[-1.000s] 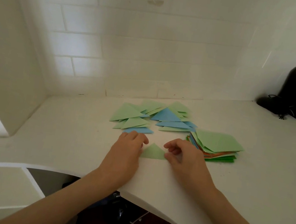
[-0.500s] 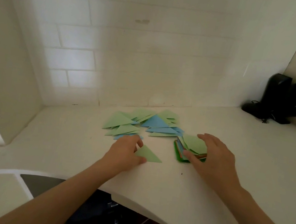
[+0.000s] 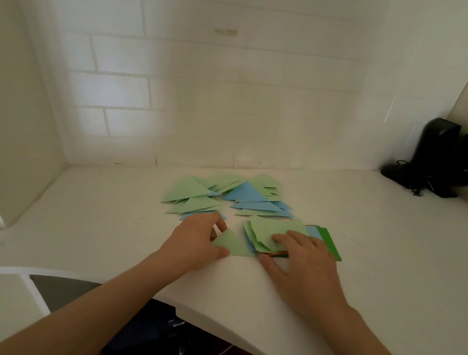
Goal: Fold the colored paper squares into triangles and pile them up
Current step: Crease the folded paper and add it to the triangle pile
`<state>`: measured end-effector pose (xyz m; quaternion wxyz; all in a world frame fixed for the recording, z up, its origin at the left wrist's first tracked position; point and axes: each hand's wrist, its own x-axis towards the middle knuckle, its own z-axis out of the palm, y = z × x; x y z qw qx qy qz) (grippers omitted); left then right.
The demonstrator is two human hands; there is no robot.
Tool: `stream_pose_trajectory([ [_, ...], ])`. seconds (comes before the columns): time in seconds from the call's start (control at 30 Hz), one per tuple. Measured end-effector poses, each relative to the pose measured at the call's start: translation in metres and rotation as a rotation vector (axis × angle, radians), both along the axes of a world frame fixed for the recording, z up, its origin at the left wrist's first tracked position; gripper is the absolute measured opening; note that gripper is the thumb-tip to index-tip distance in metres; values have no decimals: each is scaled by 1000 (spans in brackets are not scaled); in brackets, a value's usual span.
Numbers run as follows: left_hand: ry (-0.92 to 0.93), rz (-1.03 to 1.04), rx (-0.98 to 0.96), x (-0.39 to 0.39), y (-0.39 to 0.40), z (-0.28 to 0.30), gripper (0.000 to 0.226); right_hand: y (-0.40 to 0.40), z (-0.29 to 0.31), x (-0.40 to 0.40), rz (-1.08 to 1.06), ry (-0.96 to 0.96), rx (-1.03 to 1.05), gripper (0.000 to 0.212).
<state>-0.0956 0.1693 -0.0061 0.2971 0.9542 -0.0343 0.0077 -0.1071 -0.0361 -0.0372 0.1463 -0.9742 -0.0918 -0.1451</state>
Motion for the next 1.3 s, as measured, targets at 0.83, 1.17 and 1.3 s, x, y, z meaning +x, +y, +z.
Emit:
stream_pose_trajectory([
  [0.83,62,43,-28,-1,39,15,24,44,11,16,-184,-84,127,21],
  [1.17,58,41,-83,8,44,8,10,35,17,11,-110,-308,196,31],
  [1.3,-49,155,-279,35,70,17,13,41,26,2,139,-745,151,16],
])
